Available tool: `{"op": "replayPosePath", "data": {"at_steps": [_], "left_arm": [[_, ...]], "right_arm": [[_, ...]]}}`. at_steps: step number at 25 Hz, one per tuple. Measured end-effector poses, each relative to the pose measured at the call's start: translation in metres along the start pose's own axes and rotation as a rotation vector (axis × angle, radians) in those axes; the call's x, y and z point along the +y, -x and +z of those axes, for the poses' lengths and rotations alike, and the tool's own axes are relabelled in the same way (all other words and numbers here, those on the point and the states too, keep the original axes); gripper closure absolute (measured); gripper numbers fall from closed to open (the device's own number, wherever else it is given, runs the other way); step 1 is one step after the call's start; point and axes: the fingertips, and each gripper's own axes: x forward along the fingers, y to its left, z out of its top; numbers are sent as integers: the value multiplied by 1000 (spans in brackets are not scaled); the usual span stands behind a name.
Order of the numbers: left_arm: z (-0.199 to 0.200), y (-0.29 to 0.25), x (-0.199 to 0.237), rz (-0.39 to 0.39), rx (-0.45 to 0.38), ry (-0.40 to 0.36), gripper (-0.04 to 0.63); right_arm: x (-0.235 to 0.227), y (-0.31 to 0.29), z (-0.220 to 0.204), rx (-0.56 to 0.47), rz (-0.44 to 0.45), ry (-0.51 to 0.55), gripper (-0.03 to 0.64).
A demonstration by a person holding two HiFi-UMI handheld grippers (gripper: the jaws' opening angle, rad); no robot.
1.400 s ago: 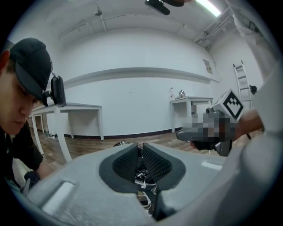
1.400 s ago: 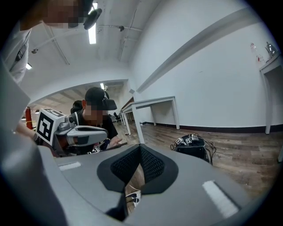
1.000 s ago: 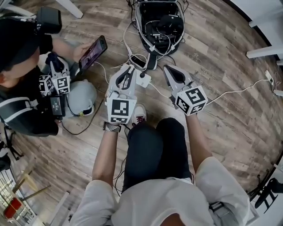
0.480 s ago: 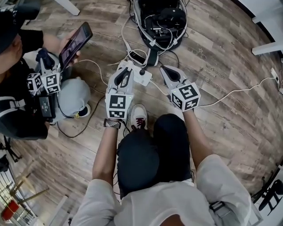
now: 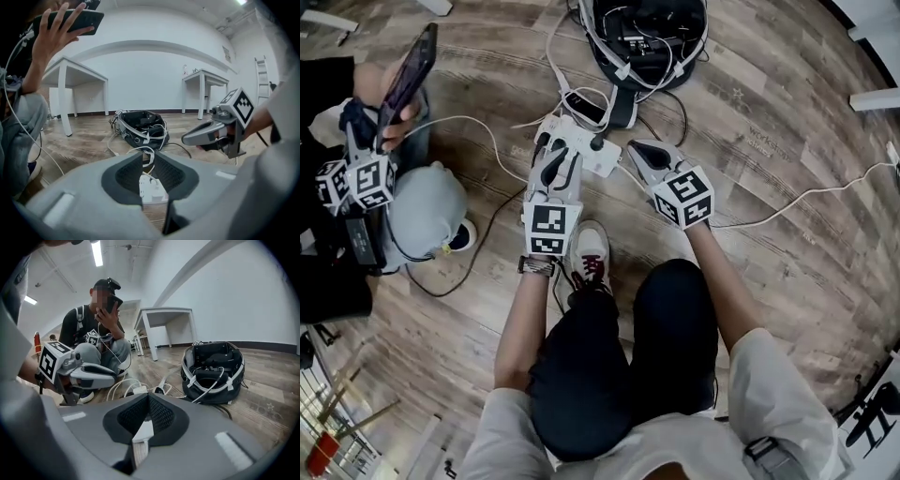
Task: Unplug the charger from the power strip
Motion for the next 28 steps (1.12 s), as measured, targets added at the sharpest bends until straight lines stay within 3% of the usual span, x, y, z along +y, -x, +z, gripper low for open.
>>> {"op": "replayPosePath", "data": {"at_steps": [4, 11, 15, 28], "left_arm": [[-30, -15, -7, -24, 40, -22, 515], [-65, -32, -14, -61, 65, 28, 486], [-77, -38, -15, -76, 79, 40, 468], [-100, -54, -27, -135, 137, 34, 423]], "right_arm": [[-11, -11, -17, 4, -17, -17, 614], [-16, -29, -50, 49, -4, 20, 614], [-9, -41, -65, 81, 33, 54, 614], [2, -72, -101, 152, 62, 14, 614]]}}
